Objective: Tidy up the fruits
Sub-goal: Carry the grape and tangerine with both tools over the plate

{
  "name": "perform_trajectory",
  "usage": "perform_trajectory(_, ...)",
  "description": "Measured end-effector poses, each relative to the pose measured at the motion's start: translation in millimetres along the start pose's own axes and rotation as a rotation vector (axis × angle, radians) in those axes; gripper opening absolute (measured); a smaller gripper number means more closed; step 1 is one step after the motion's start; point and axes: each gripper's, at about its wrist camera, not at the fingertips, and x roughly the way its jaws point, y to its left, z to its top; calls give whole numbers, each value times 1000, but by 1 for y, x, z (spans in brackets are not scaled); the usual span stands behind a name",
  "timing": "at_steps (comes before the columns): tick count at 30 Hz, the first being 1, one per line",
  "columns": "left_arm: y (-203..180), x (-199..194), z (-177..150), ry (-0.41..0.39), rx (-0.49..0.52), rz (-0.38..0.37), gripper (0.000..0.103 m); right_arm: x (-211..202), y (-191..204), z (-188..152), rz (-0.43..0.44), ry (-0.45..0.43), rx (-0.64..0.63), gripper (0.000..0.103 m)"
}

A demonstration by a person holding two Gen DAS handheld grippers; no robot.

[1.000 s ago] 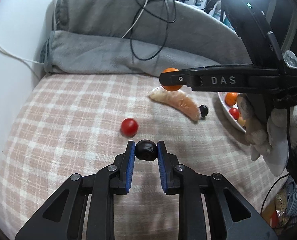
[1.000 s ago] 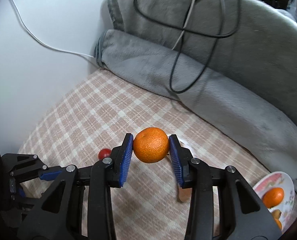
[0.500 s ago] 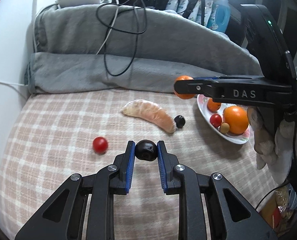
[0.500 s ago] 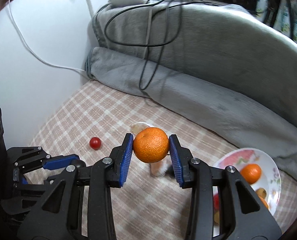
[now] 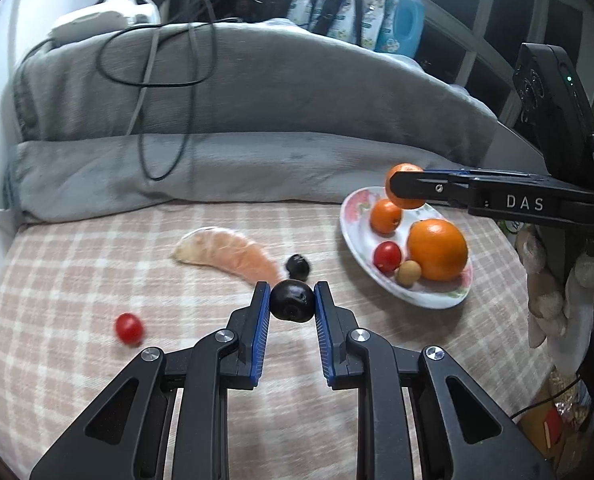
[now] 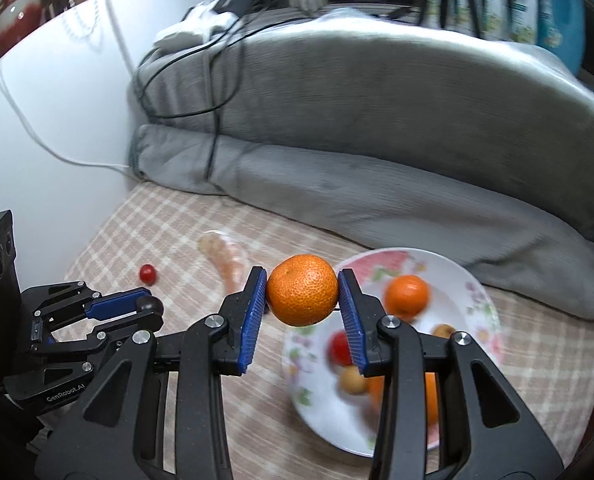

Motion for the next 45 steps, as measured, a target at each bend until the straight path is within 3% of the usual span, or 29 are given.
perform_trajectory(22, -64, 38, 24, 22, 83, -83, 21, -15, -95, -12, -89, -4, 162, 38)
perform_trajectory(45, -93, 65, 28, 65, 133, -105, 21, -1, -117, -23, -69, 32, 202, 39)
